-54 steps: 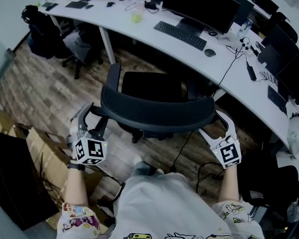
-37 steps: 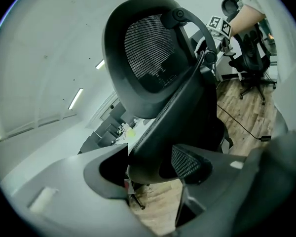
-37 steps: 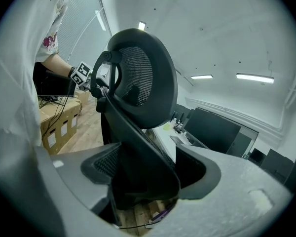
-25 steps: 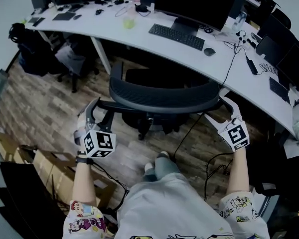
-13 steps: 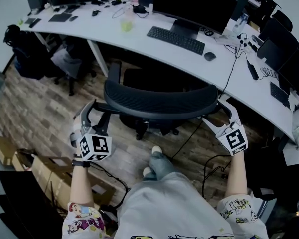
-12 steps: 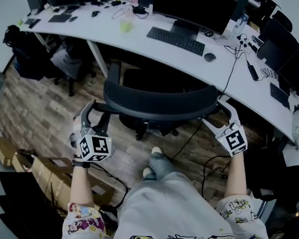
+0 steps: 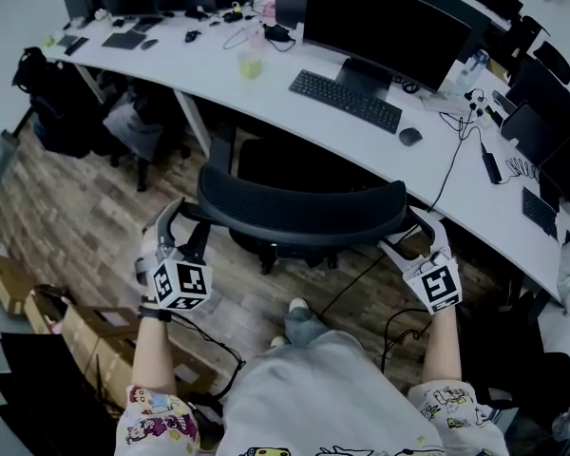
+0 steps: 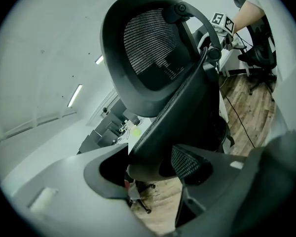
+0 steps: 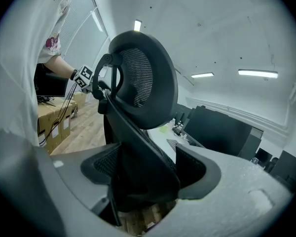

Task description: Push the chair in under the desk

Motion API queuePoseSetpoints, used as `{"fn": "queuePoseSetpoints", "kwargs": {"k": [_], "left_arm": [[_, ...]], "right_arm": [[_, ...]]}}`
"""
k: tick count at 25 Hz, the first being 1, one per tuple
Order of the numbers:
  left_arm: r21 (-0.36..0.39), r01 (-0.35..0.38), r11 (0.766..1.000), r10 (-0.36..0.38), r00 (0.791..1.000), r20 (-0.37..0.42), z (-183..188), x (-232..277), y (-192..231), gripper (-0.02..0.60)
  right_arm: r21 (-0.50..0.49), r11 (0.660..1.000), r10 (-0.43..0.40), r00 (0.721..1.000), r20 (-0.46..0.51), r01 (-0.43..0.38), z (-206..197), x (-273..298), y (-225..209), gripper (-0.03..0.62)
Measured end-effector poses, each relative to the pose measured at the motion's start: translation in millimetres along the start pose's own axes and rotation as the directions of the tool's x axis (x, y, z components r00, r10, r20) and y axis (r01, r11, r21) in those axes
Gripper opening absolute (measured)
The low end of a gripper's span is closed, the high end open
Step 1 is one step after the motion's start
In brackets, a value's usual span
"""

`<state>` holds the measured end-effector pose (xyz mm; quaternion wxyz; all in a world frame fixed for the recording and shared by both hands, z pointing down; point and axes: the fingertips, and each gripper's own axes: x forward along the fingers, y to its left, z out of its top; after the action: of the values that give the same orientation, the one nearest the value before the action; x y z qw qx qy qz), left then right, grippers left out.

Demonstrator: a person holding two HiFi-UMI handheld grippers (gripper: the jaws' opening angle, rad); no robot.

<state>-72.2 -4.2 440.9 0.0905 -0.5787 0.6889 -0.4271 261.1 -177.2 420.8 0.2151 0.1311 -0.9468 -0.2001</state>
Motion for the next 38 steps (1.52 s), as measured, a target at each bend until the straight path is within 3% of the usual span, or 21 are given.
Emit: {"fn": "queuePoseSetpoints", "kwargs": {"k": [6,16,27,38], "left_arm": [[-0.012,-0.018,1.000,0.018,1.000,-0.023,-2,28,14,0.284],[-0.006,-0.042,0.999,0.042,0.998,-0.053,-9,62,39,0.284],[0.029,0.004,1.000,-0.004,1.000,0.016,-23,107,77,0.284],[0.079,0.067,0.995,-0.075,0.992,0.104,-43,166,129,0.284]], "right_arm": [[-0.028,1.000,0.002,1.000,0.005,-0.002,1,23,-16,0.337],[0.012,1.000,-0.011,1.000,0.024,0.011,9,56,-30,0.333],[-0.011,0.996,-0.084,0.996,-0.010,0.084,26,88,-27,0.334],[0.048,0.979,-0.195,0.980,-0.045,0.197,49,137,-20,0.337]]}}
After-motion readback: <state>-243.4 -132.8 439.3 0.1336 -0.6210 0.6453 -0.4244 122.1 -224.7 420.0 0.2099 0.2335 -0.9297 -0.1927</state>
